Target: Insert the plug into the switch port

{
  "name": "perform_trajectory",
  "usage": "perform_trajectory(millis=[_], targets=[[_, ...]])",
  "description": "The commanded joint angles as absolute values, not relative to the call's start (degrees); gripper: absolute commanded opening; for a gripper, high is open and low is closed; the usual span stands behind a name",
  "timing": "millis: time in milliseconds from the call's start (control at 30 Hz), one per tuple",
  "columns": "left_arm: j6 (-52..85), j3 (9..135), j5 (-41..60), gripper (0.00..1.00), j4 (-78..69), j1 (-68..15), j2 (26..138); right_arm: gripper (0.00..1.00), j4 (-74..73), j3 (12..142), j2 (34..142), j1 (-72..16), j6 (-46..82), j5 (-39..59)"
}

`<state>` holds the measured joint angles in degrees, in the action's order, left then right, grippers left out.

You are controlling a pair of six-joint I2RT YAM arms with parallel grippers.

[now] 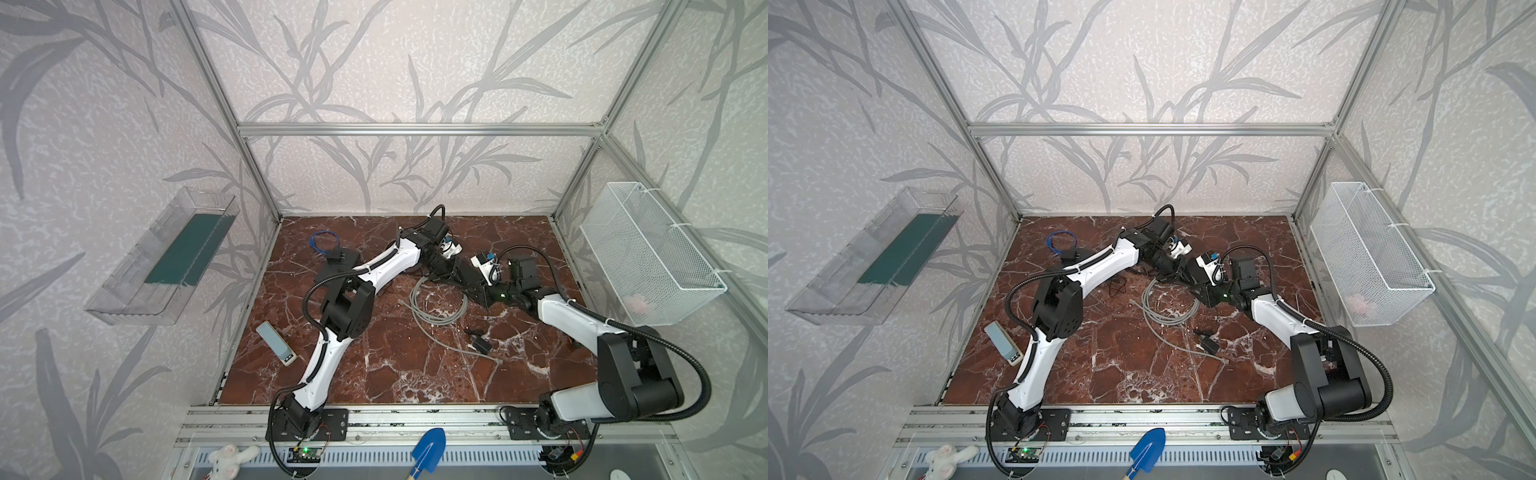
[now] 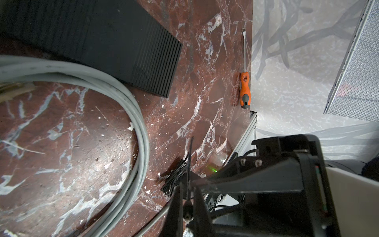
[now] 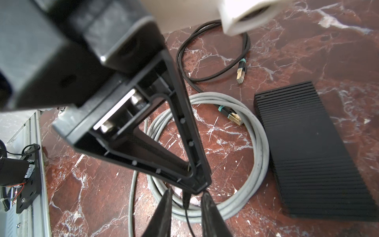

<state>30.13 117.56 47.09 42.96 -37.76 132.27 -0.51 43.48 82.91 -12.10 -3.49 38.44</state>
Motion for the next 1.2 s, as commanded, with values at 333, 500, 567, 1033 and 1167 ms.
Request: perform_trajectory(millis=[333,500,567,1033,1167], targets=[[34.3,114.6,49.3,0.05,37.6,-37.4,129.6,0.16,2.3,46.6,84.3,-12.6,-5.1,38.2],[35.8,113.4,49.1,0.05,35.9,-37.2,128.3,0.18,2.9,46.8,84.1,-12.6,-5.4,37.3],[35.9,113.4,48.7,0.05,35.8,-37.1,127.9,0.18,3.2,46.7,84.0,-12.6,-5.8,37.1],[36.9,110.8,48.5,0.05,33.7,-36.8,125.9,0.10,3.2,47.4,84.1,-12.6,-5.0,35.0],[37.0,110.2,48.2,0.06,33.8,-36.9,125.9,0.09,2.3,47.3,83.2,-12.6,-4.1,34.9]])
